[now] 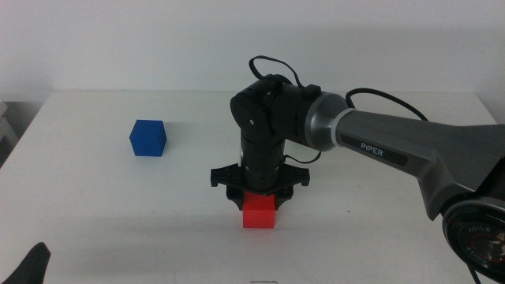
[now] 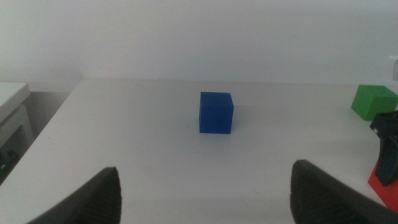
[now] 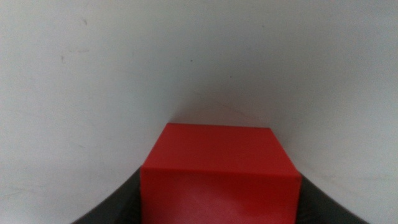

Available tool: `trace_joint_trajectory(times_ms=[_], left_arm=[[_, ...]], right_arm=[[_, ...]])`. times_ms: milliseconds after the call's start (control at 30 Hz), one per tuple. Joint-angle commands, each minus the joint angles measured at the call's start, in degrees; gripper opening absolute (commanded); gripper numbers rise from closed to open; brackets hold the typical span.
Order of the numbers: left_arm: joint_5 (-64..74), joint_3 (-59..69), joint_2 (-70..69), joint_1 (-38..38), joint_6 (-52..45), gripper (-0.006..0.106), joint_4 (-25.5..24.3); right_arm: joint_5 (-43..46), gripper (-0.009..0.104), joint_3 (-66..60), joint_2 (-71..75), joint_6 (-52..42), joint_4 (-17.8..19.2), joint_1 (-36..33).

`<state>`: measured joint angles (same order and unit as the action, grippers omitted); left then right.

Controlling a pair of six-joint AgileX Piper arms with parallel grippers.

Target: Stack red cubes first, then green, then blue cubes in a specific spot.

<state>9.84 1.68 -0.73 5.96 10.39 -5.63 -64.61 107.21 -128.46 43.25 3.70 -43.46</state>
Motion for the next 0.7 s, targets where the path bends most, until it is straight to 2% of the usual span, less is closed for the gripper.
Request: trace_joint_trajectory(times_ms=[0, 133, 233, 300, 367, 500, 600, 667], left_arm=[[-4.35, -0.15, -0.96, -0.1, 0.11, 0.092, 0.29], [-4.35, -0.15, -0.96, -0.1, 0.11, 0.092, 0.29], [-4.35, -0.15, -0.96, -0.1, 0.11, 0.092, 0.29], [-4.35, -0.15, -0.96, -0.1, 0.11, 0.092, 0.29], [-4.35, -0.15, -0.96, -0.1, 0.11, 0.092, 0.29], [-4.35, -0.15, -0.96, -0.1, 0.11, 0.092, 0.29], [-4.35, -0.15, -0.96, -0.1, 0.11, 0.092, 0.29], [-4.35, -0.15, -0.96, -0.1, 0.11, 0.092, 0.29]], right_arm=[[1.12, 0.031, 1.63, 3.44, 0.86, 1.13, 0.21], [1.14, 0.059, 1.63, 3.44, 0.61, 1.13, 0.21], [0.64, 0.075, 1.63, 3.86, 0.46, 1.13, 0.21], [-0.54, 0.081, 1.73, 5.19, -0.02, 1.28, 0.1], [-2.27, 0.085, 2.0, 7.48, -2.16, 2.21, -0.28], [-3.46, 0.086, 2.11, 14.0, -5.09, 6.74, 0.02], [-1.82, 0.085, 2.12, 16.26, -5.82, 10.44, 2.4], [-0.45, 0.084, 2.64, 16.13, -7.89, 11.12, 4.69]])
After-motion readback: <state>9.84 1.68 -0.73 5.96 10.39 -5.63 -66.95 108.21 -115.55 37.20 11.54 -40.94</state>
